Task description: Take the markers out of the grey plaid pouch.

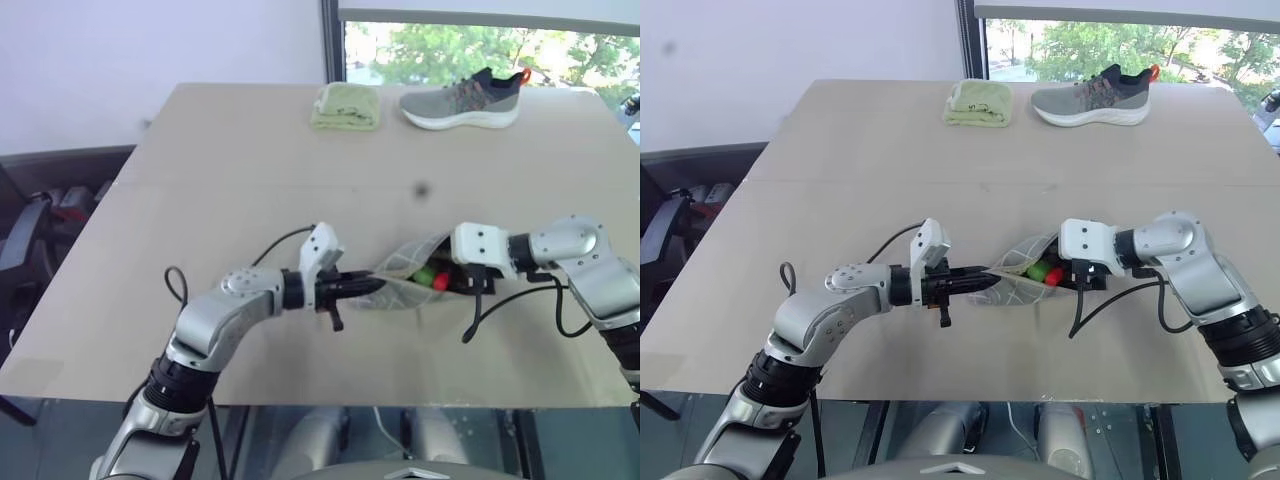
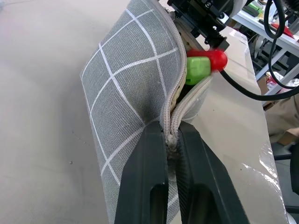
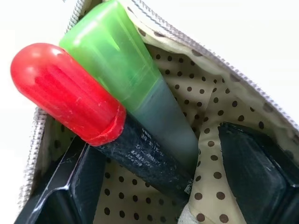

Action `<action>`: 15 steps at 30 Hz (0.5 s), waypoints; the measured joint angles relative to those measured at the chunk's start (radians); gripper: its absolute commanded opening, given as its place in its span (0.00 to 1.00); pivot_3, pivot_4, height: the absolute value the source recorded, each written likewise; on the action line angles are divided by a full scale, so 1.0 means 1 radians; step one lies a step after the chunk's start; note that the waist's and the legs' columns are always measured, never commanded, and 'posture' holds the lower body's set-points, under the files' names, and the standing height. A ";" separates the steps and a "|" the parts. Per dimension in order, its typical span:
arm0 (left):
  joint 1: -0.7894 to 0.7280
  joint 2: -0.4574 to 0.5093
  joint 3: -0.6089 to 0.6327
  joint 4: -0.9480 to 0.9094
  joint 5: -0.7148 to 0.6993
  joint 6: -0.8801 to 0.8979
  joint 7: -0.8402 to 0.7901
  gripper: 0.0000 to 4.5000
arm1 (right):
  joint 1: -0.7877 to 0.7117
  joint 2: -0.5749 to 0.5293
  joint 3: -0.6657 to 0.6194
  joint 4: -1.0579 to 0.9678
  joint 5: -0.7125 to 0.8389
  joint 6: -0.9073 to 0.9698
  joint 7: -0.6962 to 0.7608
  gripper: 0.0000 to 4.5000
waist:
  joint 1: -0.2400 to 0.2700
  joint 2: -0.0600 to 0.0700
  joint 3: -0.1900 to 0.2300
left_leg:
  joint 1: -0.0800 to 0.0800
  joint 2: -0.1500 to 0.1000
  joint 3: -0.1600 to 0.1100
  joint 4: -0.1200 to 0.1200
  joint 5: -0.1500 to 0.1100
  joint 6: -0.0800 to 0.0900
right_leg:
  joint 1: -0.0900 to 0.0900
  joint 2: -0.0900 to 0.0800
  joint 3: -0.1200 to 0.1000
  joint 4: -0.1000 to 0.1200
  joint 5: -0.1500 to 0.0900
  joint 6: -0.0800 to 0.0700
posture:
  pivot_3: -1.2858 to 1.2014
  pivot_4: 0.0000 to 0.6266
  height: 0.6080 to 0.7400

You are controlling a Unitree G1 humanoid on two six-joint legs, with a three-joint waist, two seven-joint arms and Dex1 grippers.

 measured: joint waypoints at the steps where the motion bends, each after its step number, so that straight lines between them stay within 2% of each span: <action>1: 0.000 0.000 0.000 0.000 0.000 0.000 0.000 0.00 | 0.000 0.000 0.000 0.000 0.002 0.001 0.000 0.85 | 0.000 0.000 0.000 | 0.000 0.000 0.000 0.000 0.000 0.000 | 0.000 0.000 0.000 0.000 0.000 0.000 | 0.52 0.24 1.00; 6: 0.000 0.000 0.000 0.000 0.000 0.000 -0.001 0.00 | 0.000 -0.020 -0.001 -0.001 0.020 -0.001 0.014 0.85 | 0.001 0.000 0.000 | 0.000 0.000 0.000 0.000 0.000 0.000 | 0.000 0.000 0.000 0.000 0.000 0.000 | 0.52 0.24 1.00; 10: 0.000 0.001 0.000 0.000 0.001 0.000 -0.002 0.00 | 0.000 -0.047 -0.009 -0.006 0.028 -0.001 0.025 0.59 | 0.001 0.000 0.000 | 0.000 0.000 0.000 0.000 0.000 0.000 | 0.000 0.000 0.000 0.000 0.000 0.000 | 0.52 0.24 1.00; 11: 0.000 0.002 0.002 0.000 0.001 0.000 -0.002 0.00 | 0.000 -0.058 -0.014 -0.007 0.031 0.001 0.027 0.48 | 0.002 0.000 0.000 | 0.000 0.000 0.000 0.000 0.000 0.000 | 0.000 0.000 0.000 0.000 0.000 0.000 | 0.52 0.24 1.00; 15: 0.000 0.004 0.006 0.000 0.001 0.000 -0.002 0.00 | 0.002 -0.070 -0.039 -0.019 0.040 0.001 0.029 0.48 | 0.001 0.000 0.000 | 0.000 0.000 0.000 0.000 0.000 0.000 | 0.000 0.000 0.000 0.000 0.000 0.000 | 0.52 0.24 1.00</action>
